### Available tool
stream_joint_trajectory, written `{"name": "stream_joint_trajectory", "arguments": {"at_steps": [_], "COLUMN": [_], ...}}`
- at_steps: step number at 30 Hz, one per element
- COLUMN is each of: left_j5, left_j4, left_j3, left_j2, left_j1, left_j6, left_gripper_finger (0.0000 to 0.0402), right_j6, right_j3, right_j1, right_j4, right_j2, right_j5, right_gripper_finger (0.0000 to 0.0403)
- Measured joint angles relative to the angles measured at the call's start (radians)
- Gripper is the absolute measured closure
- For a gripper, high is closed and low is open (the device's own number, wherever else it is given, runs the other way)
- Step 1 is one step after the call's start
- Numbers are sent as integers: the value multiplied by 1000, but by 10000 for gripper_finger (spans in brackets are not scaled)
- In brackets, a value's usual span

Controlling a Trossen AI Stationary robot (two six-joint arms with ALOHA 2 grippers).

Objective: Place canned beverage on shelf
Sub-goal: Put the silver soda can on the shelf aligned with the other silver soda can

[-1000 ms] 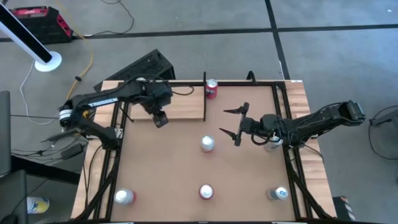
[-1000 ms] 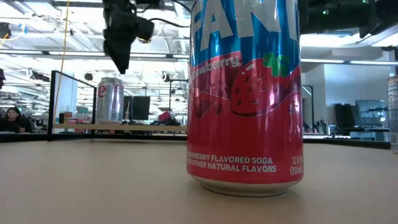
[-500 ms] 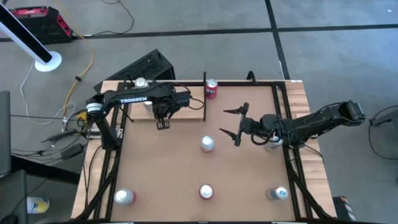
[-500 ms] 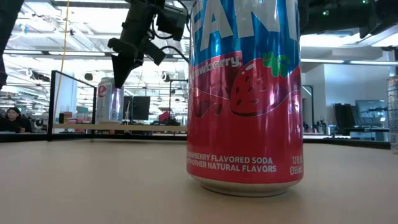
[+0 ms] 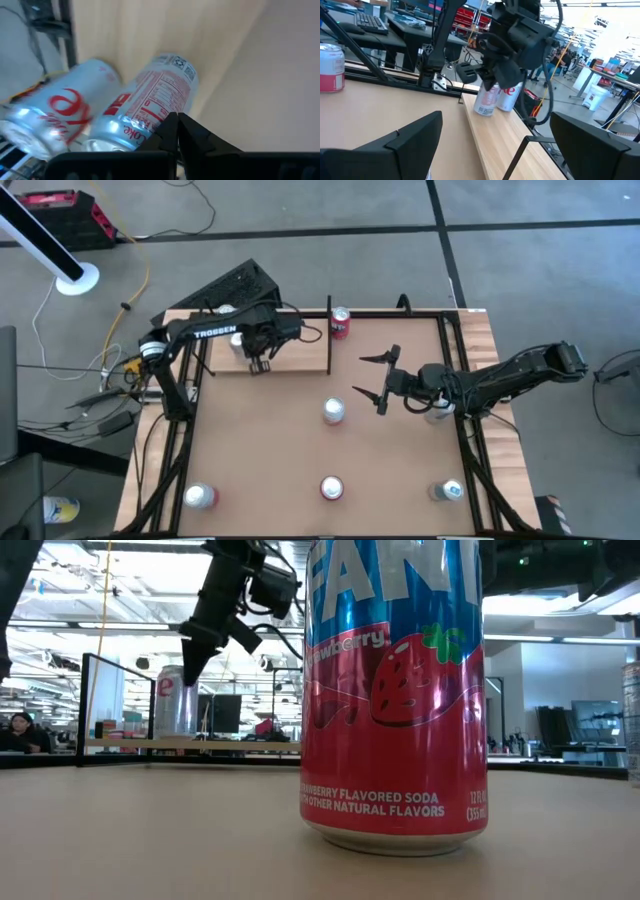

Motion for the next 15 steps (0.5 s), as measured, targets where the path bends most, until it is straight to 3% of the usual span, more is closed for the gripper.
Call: {"name": "stream_joint_trajectory", "arguments": {"at_steps": [15], "left_j5": [-100], "left_j4": [74], "left_j3": [0], "left_j2": [0], "left_j1": [143], "left_j6": [43], "left_gripper_finger": [402], "right_j6": [-18], "right_j3": [0], "right_j1": [0], "right_j4": [0], "right_j2": [0], "right_j5": [0], "right_gripper_finger": [8]}}
